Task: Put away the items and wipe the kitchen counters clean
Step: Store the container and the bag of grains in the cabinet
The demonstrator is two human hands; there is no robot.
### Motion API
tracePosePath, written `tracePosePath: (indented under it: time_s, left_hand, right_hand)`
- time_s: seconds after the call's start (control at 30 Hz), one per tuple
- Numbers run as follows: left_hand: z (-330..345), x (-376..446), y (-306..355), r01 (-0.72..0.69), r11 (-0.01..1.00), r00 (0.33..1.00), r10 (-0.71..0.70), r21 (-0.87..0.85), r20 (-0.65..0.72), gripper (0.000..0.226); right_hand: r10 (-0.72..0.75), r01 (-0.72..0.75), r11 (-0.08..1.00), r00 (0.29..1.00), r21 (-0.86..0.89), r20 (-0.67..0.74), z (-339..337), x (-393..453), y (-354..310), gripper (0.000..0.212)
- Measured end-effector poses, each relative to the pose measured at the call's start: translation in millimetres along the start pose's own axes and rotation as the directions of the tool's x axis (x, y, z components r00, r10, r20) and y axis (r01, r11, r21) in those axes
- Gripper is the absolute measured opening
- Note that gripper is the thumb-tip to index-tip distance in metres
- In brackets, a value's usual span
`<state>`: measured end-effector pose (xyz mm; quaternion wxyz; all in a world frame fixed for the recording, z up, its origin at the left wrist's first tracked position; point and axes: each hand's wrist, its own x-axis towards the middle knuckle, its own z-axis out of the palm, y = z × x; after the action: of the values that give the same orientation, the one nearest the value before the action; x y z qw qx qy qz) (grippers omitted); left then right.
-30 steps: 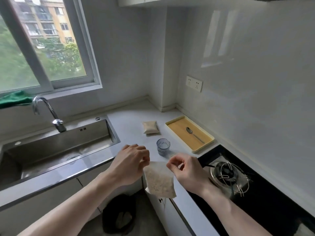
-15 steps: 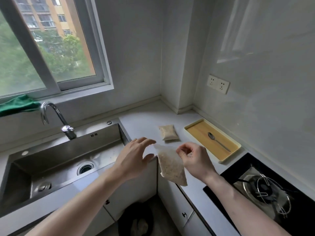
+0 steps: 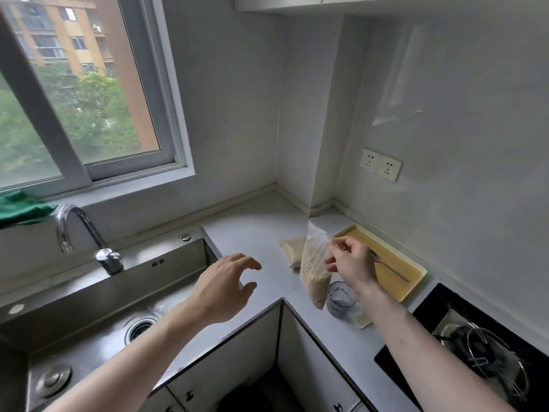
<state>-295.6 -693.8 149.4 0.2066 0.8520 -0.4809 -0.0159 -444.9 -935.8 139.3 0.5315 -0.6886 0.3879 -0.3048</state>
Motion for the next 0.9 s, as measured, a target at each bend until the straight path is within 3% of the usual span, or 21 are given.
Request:
tracePosePath:
  time_s: [0.6, 0.9]
  left_hand:
    - [42, 85, -60, 0.23, 0.973, 0.971, -0.23, 0.002, 0.063, 0.031]
    - [67, 86, -61, 0.358, 0.934, 0.931, -0.356, -0.015, 0.08, 0.027]
  right_hand:
    - [0.22, -0.235, 0.936, 0.972, -0.263, -0.084, 27, 197, 113, 0.017]
    - [0.332, -0.341, 0.908, 0.94, -0.242, -0.077, 67, 242, 165, 0.019]
